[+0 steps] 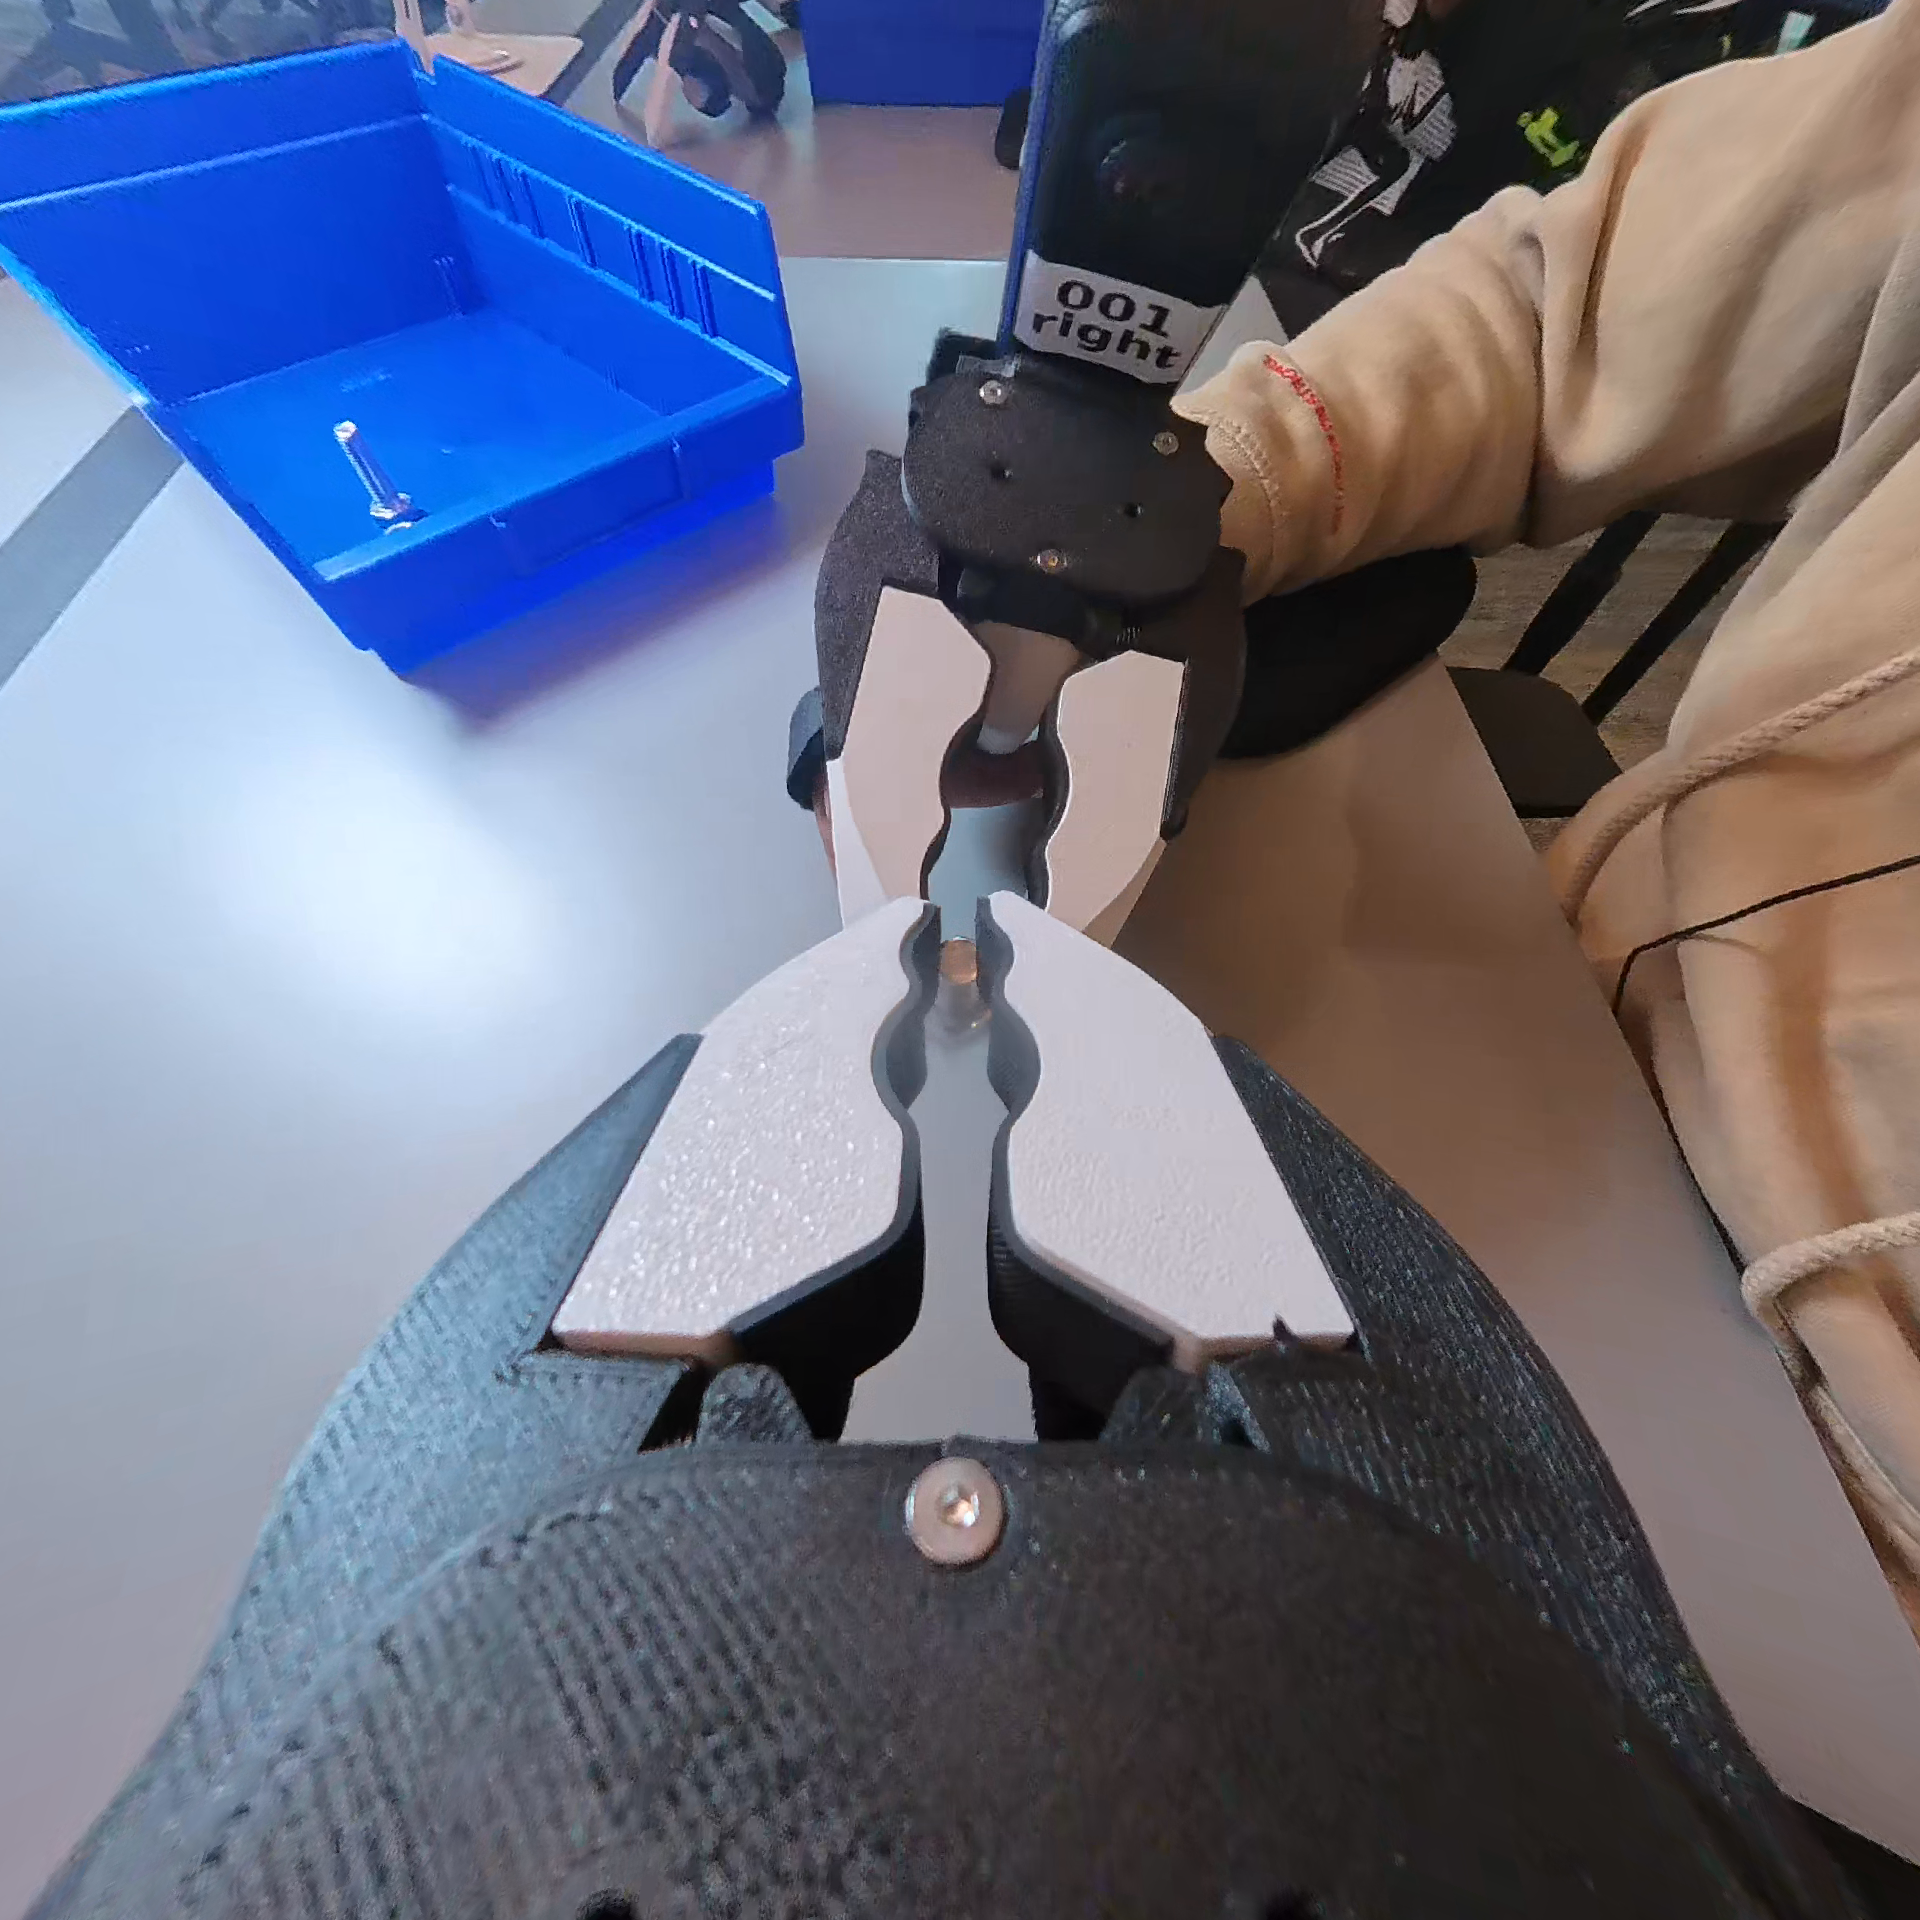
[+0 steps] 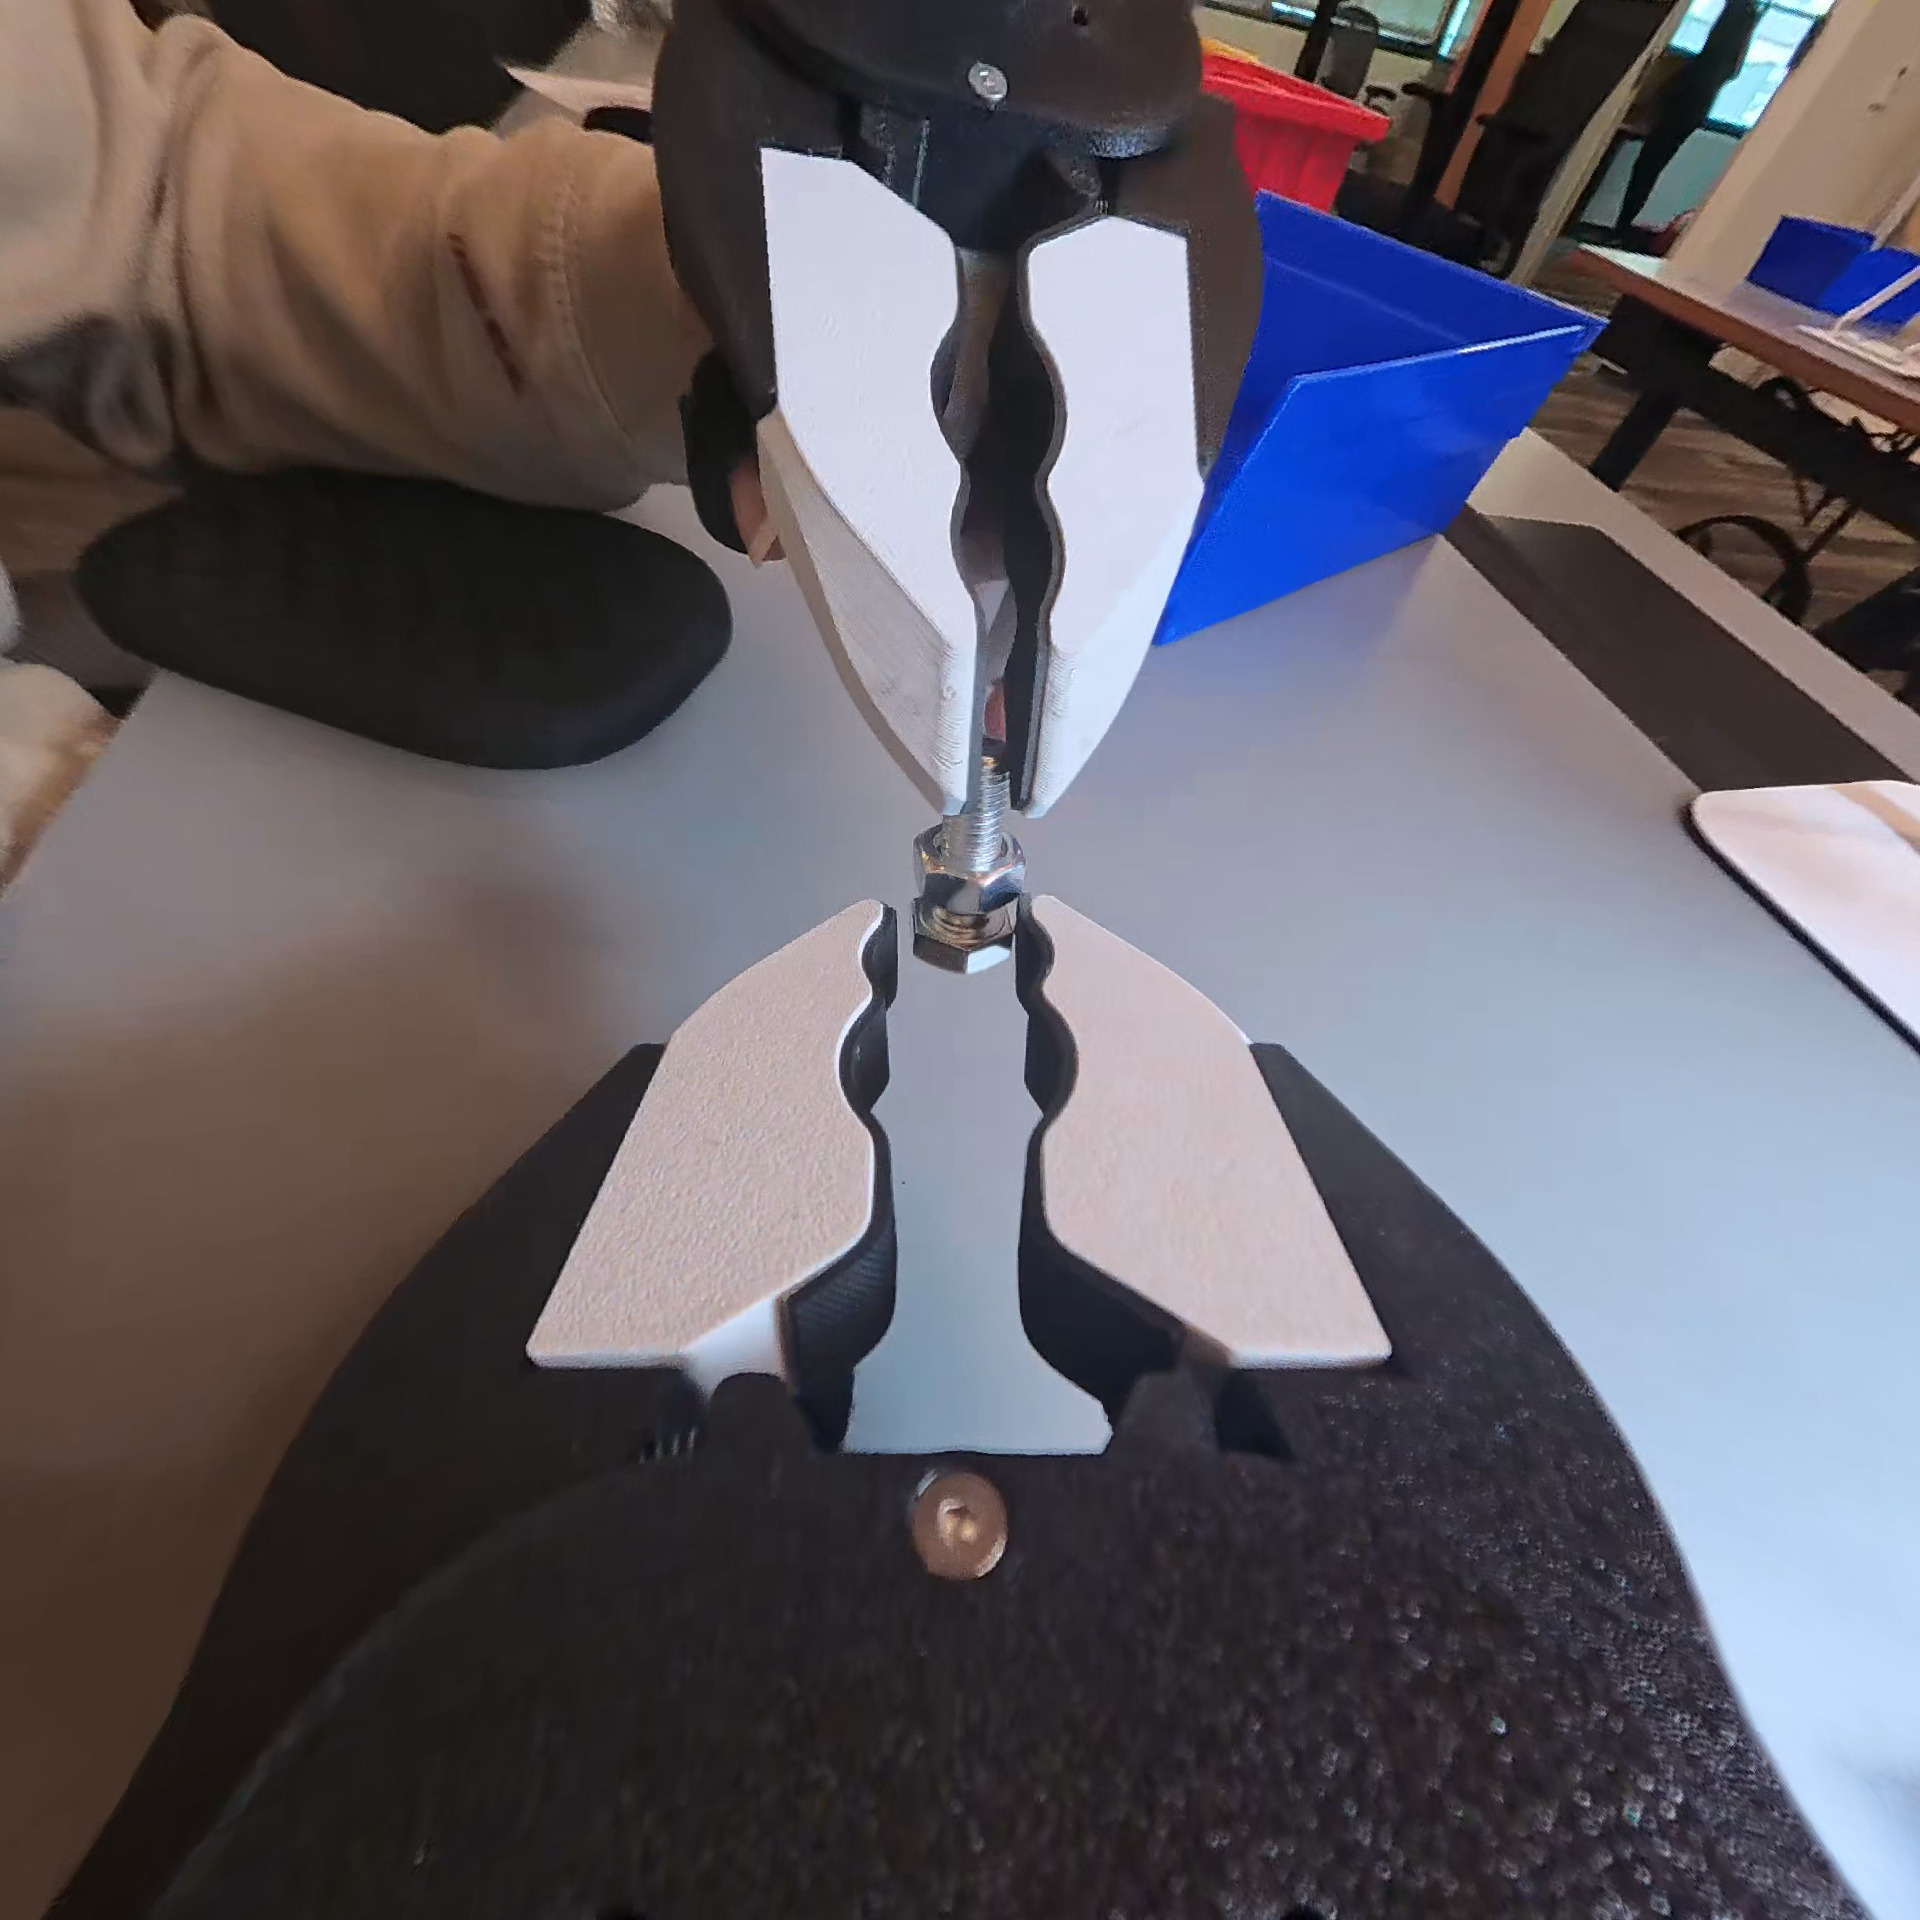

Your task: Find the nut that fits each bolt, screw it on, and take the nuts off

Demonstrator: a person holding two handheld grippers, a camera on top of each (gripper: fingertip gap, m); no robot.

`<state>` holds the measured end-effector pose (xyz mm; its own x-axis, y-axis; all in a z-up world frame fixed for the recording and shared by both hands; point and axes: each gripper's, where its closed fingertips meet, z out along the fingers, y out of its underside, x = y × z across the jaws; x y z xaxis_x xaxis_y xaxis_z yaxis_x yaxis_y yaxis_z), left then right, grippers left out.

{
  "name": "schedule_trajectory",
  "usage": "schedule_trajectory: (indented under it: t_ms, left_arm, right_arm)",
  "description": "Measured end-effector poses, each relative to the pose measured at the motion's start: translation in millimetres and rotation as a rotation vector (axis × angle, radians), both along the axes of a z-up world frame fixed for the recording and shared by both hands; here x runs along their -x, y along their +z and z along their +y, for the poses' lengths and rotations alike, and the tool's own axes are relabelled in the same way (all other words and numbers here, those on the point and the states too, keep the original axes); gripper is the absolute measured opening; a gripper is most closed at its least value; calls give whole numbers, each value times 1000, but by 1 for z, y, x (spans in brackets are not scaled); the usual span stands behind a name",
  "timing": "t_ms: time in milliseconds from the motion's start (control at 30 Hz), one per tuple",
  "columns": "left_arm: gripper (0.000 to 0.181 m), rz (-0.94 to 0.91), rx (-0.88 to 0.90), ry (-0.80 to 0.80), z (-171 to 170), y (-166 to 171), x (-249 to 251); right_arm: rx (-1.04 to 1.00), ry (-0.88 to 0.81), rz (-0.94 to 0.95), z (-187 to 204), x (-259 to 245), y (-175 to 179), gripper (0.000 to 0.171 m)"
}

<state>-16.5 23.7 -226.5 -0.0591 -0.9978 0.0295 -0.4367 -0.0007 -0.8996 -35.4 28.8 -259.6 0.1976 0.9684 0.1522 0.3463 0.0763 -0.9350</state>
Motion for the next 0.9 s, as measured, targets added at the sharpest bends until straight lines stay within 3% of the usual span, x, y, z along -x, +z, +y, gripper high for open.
schedule_trajectory:
  t_ms: [133, 233, 467, 567, 667, 733, 833, 900]
  left_arm:
    - [0, -33, 10, 0, 0, 7, 0]
    - [0, -41, -5, 16, 3, 10, 1]
    - [0, -46, -44, 77, 19, 20, 17]
    - [2, 89, -48, 84, 23, -5, 25]
    - [30, 319, 0, 78, 23, -50, 44]
    - [36, 438, 51, 55, 16, -75, 56]
    - [29, 525, 28, 63, 13, -96, 62]
    - [10, 531, -9, 101, 19, -99, 60]
  right_arm:
    - [24, 19, 4, -3, 0, 0, 20]
    - [28, 16, 25, -3, 1, 3, 0]
    - [37, -36, 1, 7, -4, -2, 0]
    - [23, -40, -30, 7, -3, -8, 2]
    - [21, -49, -43, 9, -5, -10, 4]
    - [23, -59, -47, 11, -7, -11, 4]
    - [24, -62, -54, 12, -8, -12, 4]
    - [18, -55, -67, 11, -7, -14, 4]
